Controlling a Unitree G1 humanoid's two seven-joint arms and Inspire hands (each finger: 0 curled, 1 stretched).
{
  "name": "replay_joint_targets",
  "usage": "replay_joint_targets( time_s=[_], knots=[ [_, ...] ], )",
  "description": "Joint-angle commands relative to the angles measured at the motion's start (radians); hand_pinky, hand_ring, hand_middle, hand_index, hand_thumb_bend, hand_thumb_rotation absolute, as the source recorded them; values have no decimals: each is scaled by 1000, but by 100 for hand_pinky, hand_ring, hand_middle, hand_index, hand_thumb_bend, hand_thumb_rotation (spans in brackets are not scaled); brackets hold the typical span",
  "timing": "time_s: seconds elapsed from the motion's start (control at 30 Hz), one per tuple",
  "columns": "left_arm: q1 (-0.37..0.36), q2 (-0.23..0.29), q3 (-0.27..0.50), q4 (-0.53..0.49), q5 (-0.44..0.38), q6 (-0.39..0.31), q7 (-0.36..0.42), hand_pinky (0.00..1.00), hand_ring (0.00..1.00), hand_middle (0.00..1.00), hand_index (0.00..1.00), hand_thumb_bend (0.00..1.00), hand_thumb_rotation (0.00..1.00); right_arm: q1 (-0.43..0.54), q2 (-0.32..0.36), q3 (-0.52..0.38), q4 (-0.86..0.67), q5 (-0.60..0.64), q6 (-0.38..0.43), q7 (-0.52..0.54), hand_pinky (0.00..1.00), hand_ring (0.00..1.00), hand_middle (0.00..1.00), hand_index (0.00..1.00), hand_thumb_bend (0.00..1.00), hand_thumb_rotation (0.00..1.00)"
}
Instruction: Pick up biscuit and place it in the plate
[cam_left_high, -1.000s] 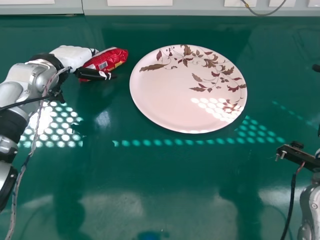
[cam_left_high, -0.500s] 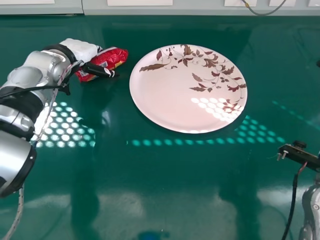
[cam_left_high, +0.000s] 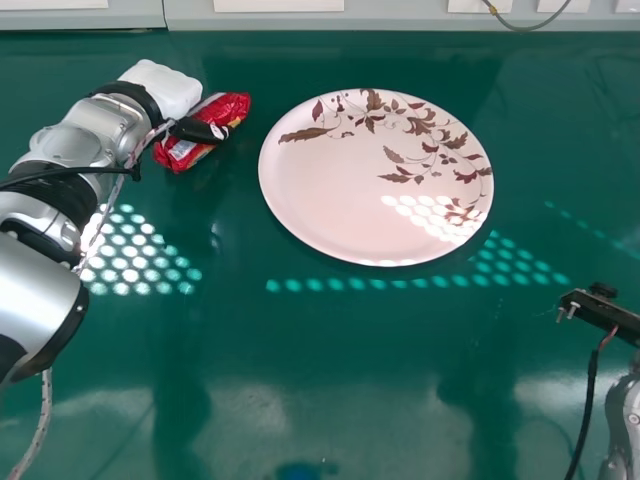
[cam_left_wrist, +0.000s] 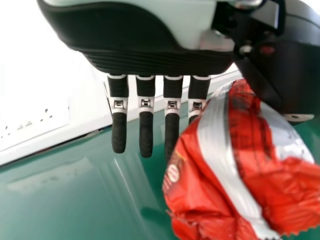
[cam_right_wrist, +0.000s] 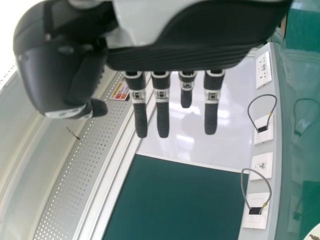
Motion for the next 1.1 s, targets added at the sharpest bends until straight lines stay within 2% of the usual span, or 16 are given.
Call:
replay_joint_targets(
  time_s=[0.0,0.33,0.43,0.57,0.67,0.77,0.93,1.07],
  knots=[
    [-8,-3,-8,4,1,-5,1,47,60,52,48,51,0,11,8,-14,-7,7,-18,-9,71,78,80,78,43,10],
    [-14,6,-5,-28,-15,-43,6,46,58,53,48,51,0,14,13,-8,-15,8,-6,-8,72,78,80,78,43,9],
    [-17,16,11,-49,-30,-70,7,47,57,54,47,51,0,19,17,-5,-19,3,-6,-12,71,77,79,78,44,10],
    [-12,54,69,-135,-89,-130,-7,43,55,54,47,51,0,23,28,-6,-24,0,-1,-18,71,77,79,78,45,10],
    [5,97,112,-237,-126,-189,-21,43,54,54,47,48,0,26,30,-8,-22,0,-4,-19,71,77,79,78,45,10],
    [31,145,146,-373,-143,-222,-52,36,51,55,47,47,0,30,29,-6,-20,-4,-7,-21,70,76,78,78,46,11],
    [86,199,219,-627,-183,-197,-160,32,48,57,47,47,0,32,27,-6,-14,12,-19,-13,69,76,78,77,46,11],
    [121,211,285,-810,-211,-154,-240,30,46,56,47,46,0,31,29,-2,-9,20,-24,-9,70,77,79,77,45,7]
  ],
)
